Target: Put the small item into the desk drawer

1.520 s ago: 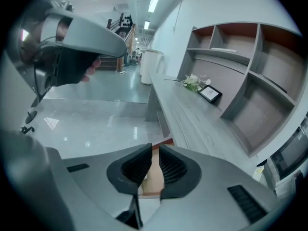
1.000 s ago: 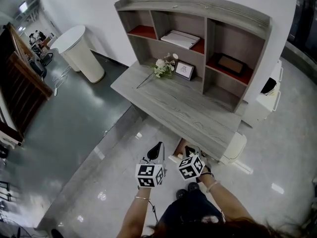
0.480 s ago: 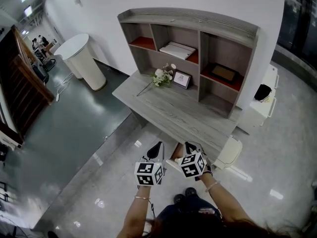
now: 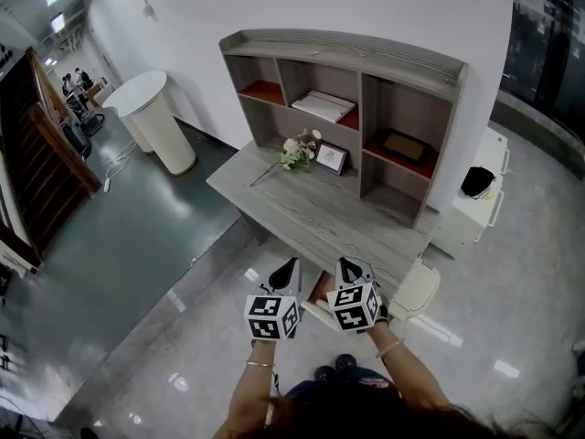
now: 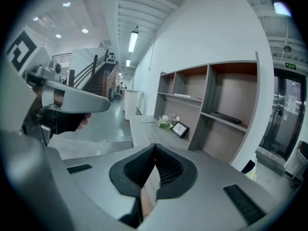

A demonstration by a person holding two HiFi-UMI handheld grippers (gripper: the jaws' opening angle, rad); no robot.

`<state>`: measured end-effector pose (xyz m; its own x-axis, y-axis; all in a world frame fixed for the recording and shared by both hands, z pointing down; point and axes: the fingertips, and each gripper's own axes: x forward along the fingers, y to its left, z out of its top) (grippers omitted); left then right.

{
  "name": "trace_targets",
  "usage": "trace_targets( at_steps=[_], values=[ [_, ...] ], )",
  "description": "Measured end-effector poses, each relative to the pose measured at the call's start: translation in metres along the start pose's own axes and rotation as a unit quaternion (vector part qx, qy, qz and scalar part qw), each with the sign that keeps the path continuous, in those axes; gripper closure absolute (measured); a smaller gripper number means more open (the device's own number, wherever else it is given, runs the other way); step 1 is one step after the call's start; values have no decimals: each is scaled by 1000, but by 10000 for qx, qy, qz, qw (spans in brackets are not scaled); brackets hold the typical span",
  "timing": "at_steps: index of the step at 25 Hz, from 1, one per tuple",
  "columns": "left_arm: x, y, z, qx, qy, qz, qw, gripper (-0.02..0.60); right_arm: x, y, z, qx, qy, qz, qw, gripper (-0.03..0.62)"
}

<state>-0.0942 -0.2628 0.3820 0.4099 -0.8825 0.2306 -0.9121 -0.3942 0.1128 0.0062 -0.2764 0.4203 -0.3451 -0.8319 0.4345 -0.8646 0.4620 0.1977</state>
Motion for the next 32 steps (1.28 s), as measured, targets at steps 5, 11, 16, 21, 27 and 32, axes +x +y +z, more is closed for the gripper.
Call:
trace_targets(
  at_steps=[5,11,16,21,27,32],
  values=[
    [-1,-12,17,91,-59,-69,9999,566,-12,-11,18,25,-238,-116,9996,592],
    [-4,-17,41,169,-189,-54,9997,566,-23,-21,37,4,-510,-205,9985,592],
    [-5,-22,58,243,-306,-89,9992,566,-28,-25,46,26,-633,-217,9978,592],
    [-9,-24,69,255,-404,-91,9988,566,-36,-27,63,9,-841,-231,9962,592],
    [-13,-20,77,203,-472,-44,9987,566,-43,-30,76,-32,-995,-307,9946,592],
    [-20,-18,82,192,-515,-46,9985,566,-50,-28,84,-12,-1089,-349,9934,592]
  ],
)
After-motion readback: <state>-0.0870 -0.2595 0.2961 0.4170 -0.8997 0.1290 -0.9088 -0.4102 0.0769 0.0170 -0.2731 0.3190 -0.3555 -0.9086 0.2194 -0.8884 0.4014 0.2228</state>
